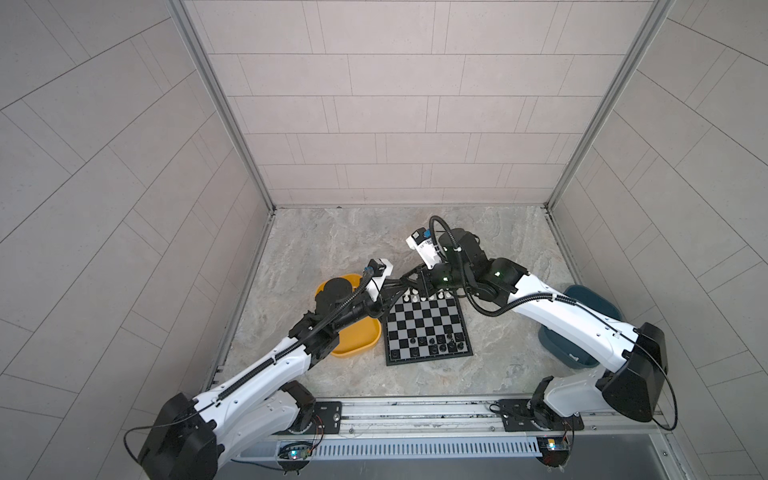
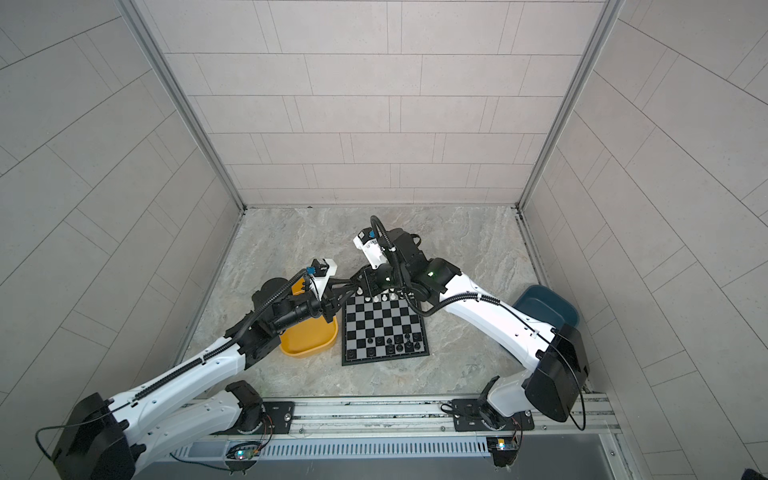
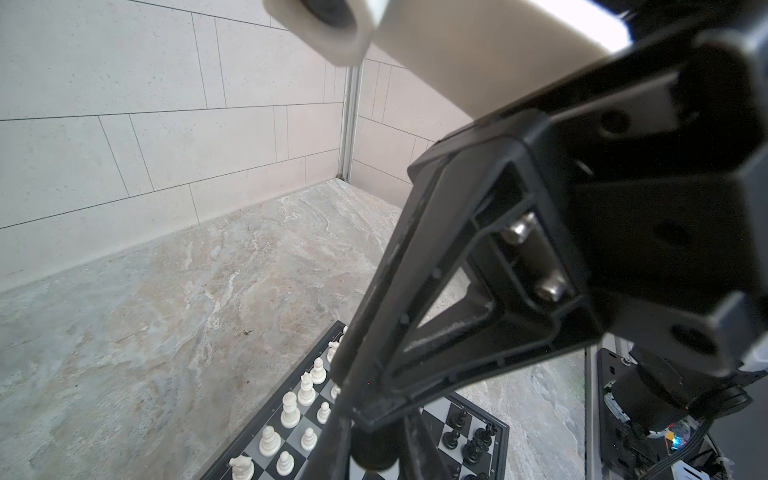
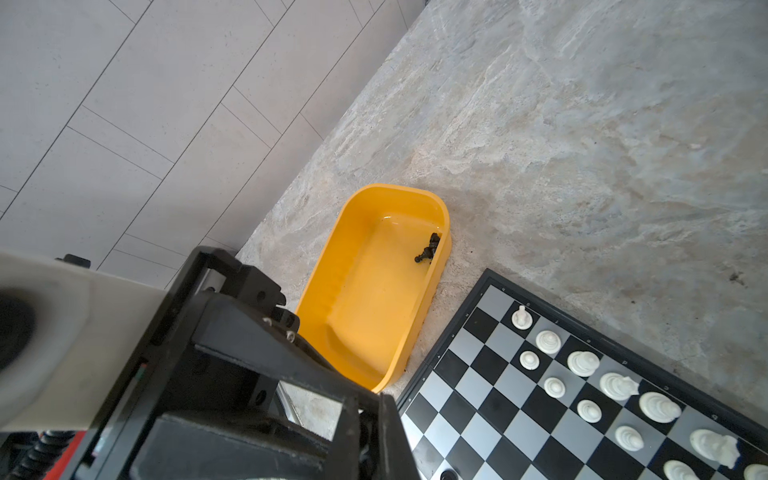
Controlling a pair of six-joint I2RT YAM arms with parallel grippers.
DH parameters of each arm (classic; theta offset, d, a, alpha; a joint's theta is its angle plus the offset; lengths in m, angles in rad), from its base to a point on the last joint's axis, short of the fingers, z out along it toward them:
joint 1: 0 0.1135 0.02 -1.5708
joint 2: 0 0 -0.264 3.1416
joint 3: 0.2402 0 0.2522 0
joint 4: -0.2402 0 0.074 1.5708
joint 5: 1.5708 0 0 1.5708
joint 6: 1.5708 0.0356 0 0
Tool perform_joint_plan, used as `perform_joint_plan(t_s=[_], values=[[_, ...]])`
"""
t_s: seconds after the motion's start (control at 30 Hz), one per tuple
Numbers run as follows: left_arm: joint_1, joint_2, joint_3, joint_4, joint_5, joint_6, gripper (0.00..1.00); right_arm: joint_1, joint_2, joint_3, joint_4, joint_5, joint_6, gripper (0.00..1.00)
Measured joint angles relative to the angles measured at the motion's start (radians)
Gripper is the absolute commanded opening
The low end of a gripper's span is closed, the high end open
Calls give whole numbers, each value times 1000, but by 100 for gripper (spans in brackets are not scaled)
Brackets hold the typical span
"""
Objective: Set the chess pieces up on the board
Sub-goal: 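Close the right gripper on the knight while the left gripper releases it, then carry the knight with the right gripper to the near row while the left withdraws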
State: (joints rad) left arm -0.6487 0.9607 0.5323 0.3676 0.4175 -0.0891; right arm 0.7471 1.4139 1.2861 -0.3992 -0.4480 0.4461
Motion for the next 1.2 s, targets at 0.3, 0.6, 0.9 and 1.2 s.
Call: perform_joint_plan(t_s=[0.3,0.6,0.9,1.2], values=[[-4,-34,153,-345,-146,-156,100,-2,-47,-36,-32,88,-21,0],[194,-70,307,-881,-168,-339,100,148,-149,-216,-15,261,-78,0],[356,-22,241,-956,-27,-367,100,337,-21,-389,110,349,-43,0],[373,-57,241,-949,13,-367,100,380,113,-391,160,364,-23,0]])
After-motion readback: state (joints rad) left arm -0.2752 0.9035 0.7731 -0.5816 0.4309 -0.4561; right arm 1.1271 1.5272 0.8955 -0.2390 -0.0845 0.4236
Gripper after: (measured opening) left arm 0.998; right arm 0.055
